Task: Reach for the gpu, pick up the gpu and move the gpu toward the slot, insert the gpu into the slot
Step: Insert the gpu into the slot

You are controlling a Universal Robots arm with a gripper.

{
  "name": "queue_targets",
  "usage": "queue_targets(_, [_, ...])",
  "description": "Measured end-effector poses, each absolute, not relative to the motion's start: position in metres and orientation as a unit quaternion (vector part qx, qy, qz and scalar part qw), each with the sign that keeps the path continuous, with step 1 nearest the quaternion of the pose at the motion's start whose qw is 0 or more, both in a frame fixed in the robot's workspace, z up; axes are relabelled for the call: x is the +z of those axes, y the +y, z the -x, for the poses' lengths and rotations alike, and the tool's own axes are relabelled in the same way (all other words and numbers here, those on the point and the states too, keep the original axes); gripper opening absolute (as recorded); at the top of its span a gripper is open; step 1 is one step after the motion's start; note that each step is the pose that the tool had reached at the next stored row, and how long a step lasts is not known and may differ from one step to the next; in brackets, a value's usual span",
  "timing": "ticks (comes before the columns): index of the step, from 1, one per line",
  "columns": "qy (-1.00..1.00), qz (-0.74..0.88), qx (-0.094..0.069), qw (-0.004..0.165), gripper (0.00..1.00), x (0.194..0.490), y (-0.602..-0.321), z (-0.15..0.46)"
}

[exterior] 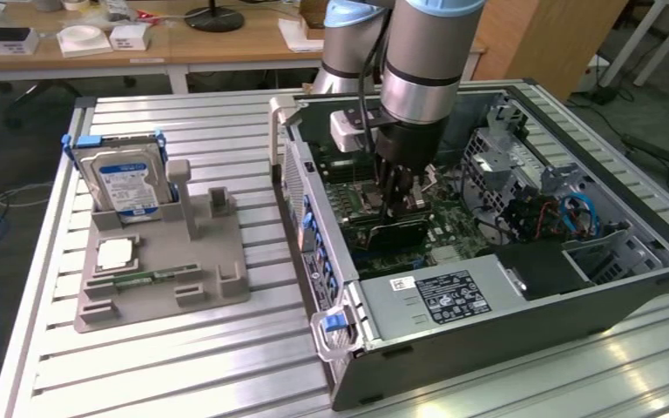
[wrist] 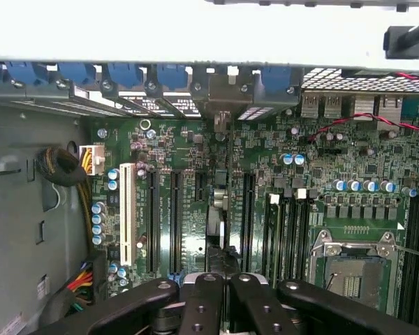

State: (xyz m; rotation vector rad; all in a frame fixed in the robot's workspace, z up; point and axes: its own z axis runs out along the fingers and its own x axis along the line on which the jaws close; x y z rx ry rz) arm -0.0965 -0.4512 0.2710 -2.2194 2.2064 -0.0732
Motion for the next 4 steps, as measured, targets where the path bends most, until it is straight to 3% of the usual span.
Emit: queue_targets(4, [0.705,0.709,-0.023,0.006,0.1,0.271,-0.4512,0.0965])
